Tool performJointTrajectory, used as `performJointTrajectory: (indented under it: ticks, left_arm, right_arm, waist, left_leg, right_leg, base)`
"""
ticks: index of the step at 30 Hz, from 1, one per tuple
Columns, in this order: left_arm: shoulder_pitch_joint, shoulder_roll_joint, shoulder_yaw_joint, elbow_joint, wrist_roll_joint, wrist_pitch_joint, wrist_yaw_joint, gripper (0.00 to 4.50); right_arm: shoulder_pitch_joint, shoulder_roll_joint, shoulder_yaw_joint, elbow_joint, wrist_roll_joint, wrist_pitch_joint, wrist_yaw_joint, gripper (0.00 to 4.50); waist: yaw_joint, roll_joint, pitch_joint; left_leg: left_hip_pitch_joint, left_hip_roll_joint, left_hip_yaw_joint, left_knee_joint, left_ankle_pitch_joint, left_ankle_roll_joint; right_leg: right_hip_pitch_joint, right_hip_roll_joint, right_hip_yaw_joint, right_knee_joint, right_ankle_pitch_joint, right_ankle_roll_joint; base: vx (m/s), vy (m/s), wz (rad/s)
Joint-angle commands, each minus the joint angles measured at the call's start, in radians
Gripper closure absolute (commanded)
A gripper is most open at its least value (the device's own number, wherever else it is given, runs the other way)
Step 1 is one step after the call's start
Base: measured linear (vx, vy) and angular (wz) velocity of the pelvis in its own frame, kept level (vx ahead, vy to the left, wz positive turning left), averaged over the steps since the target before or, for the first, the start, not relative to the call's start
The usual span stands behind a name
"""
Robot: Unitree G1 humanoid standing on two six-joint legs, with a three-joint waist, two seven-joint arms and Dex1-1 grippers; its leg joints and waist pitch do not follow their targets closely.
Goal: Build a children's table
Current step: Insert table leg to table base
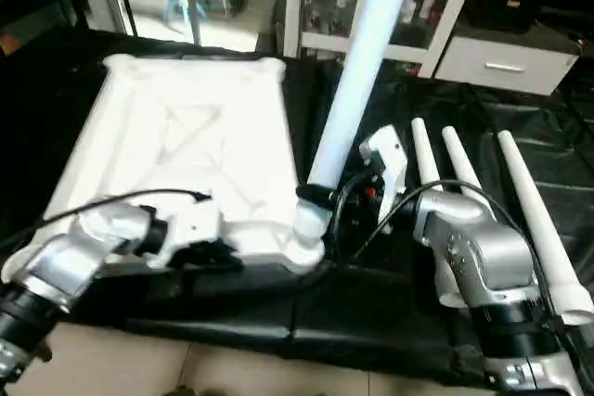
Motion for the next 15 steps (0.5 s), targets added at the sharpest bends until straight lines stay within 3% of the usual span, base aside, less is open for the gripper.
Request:
performJointTrajectory:
  ticks: [1, 7, 15]
  left_arm:
    - [0.014, -0.037, -0.044, 0.006, 0.0, -0.007, 0.0, 4.46]
    - [0.01, -0.025, -0.047, -0.011, 0.029, 0.028, 0.008, 4.46]
    - [0.002, -0.019, -0.048, 0.002, 0.054, 0.03, 0.015, 4.5]
  right_arm:
    - [0.008, -0.024, -0.013, -0.043, 0.018, 0.015, 0.022, 2.64]
    - [0.025, -0.055, -0.014, -0.066, 0.03, 0.033, 0.055, 2.64]
    - [0.031, -0.07, -0.008, -0.072, 0.034, 0.048, 0.074, 2.64]
  waist:
    - [-0.007, -0.013, -0.056]
    - [-0.009, -0.013, -0.055]
    - [-0.009, -0.015, -0.057]
  left_leg:
    - [0.008, 0.061, -0.015, -0.086, -0.12, 0.021]
    - [0.003, 0.06, -0.018, -0.088, -0.141, 0.014]
    - [0.002, 0.061, -0.018, -0.087, -0.119, 0.022]
  right_leg:
    - [0.045, -0.075, 0.054, -0.079, -0.247, -0.2]
    - [0.044, -0.076, 0.053, -0.087, -0.31, -0.161]
    - [0.044, -0.075, 0.053, -0.082, -0.264, -0.174]
  base:
    - [0.0, 0.0, 0.0]
    - [0.0, 0.0, 0.0]
    - [0.0, 0.0, 0.0]
